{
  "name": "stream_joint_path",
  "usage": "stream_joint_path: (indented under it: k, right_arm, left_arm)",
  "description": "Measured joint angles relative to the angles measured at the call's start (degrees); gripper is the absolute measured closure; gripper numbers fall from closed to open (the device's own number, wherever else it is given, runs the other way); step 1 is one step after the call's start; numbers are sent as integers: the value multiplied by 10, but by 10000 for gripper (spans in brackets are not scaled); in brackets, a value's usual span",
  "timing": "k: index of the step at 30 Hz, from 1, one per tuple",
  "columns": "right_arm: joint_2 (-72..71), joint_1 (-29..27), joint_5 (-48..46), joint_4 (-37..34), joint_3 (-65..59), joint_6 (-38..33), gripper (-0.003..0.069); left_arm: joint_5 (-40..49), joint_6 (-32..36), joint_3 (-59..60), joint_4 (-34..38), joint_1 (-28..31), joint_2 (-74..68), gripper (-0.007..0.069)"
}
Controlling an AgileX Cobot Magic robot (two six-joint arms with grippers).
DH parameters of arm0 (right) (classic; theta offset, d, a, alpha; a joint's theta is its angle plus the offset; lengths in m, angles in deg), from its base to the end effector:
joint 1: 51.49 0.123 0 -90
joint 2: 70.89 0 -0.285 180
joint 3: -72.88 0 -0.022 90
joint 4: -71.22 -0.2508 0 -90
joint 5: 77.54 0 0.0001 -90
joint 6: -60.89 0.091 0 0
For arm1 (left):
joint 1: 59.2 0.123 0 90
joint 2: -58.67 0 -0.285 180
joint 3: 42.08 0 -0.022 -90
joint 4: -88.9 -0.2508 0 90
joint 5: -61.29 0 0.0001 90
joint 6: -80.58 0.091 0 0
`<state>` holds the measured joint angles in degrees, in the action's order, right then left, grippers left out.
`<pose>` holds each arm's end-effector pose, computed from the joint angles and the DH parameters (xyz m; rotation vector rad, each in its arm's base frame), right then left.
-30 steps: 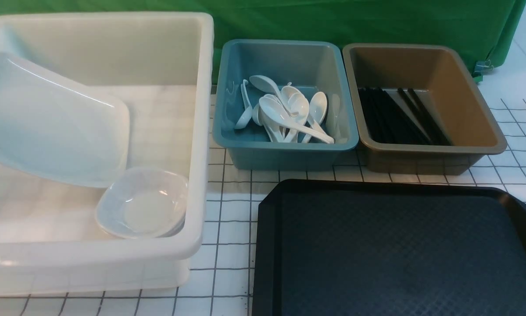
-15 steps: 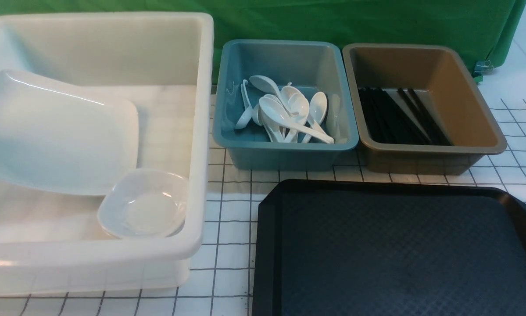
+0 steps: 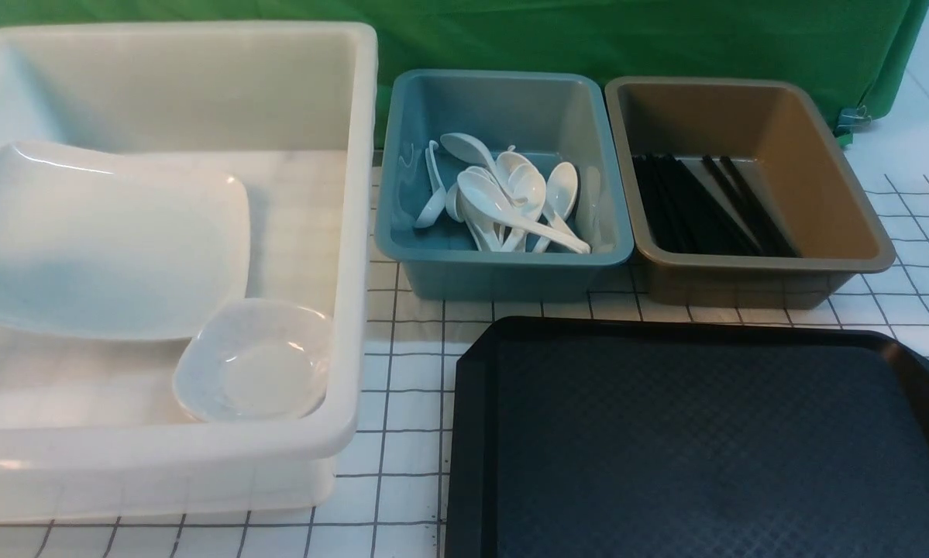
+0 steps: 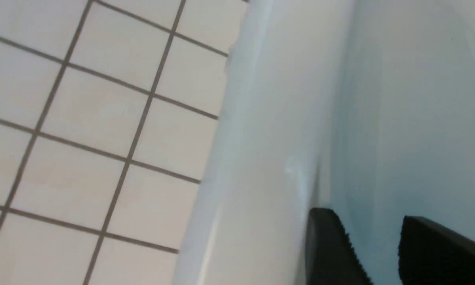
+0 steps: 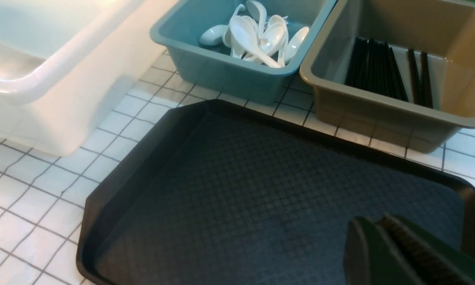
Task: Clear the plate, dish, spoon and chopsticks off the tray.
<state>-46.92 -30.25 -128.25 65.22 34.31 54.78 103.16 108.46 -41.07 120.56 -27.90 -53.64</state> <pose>0.0303 0.0197 0.3383 -0.4566 1.9311 0.2949 0.3489 0.1748 0.2333 -0.4998 2.4941 -0.2416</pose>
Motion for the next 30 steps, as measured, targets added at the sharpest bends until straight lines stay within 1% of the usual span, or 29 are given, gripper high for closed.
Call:
stream_joint_path:
  k: [1, 2, 3, 6, 9, 10, 12, 13, 15, 16, 17, 19, 21, 22, 24, 25, 26, 27, 30]
  right_arm:
    - [0, 0, 0, 0, 0, 0, 608]
    - [0, 0, 0, 0, 0, 0, 608]
    - [0, 0, 0, 0, 0, 0, 608]
    - [0, 0, 0, 0, 0, 0, 608]
    - [0, 0, 0, 0, 0, 0, 608]
    - [0, 0, 1, 0, 0, 0, 608]
    - [0, 0, 4, 0, 0, 0, 608]
    - [0, 0, 4, 0, 0, 0, 608]
    - [0, 0, 5, 0, 0, 0, 608]
    - [0, 0, 5, 0, 0, 0, 608]
    - [0, 0, 5, 0, 0, 0, 608]
    - [0, 0, 6, 0, 0, 0, 608]
    - [0, 0, 6, 0, 0, 0, 608]
    - [0, 0, 6, 0, 0, 1, 608]
    - [0, 0, 6, 0, 0, 1, 608]
    - [0, 0, 6, 0, 0, 1, 608]
    - [0, 0, 6, 0, 0, 1, 608]
    - [0, 0, 6, 0, 0, 1, 608]
    - [0, 0, 6, 0, 0, 1, 608]
  left_arm:
    - [1, 2, -5, -3, -2, 1, 279]
    - [1, 2, -6, -4, -3, 2, 250]
    - [6, 1, -11, -12, -5, 6, 206]
    - [8, -6, -24, -33, -6, 17, 149]
    - [13, -13, -34, -40, -6, 25, 135]
    - [29, -19, -44, -39, -6, 29, 146]
    - [64, -25, -59, -27, -6, 31, 214]
    - [67, -25, -60, -26, -6, 31, 223]
    - [102, -26, -68, -20, -16, 32, 365]
    - [118, -26, -69, -20, -28, 32, 451]
    - [124, -26, -69, -20, -30, 32, 480]
    - [158, -28, -69, -22, -58, 32, 578]
    - [194, -41, -69, -37, -90, 32, 616]
    - [212, -50, -69, -47, -104, 32, 624]
    - [236, -88, -69, -88, -147, 32, 631]
    - [238, -91, -69, -92, -151, 32, 631]
    - [240, -126, -66, -134, -186, 32, 632]
    - [237, -138, -62, -148, -197, 32, 633]
    - [218, -202, -36, -219, -257, 32, 635]
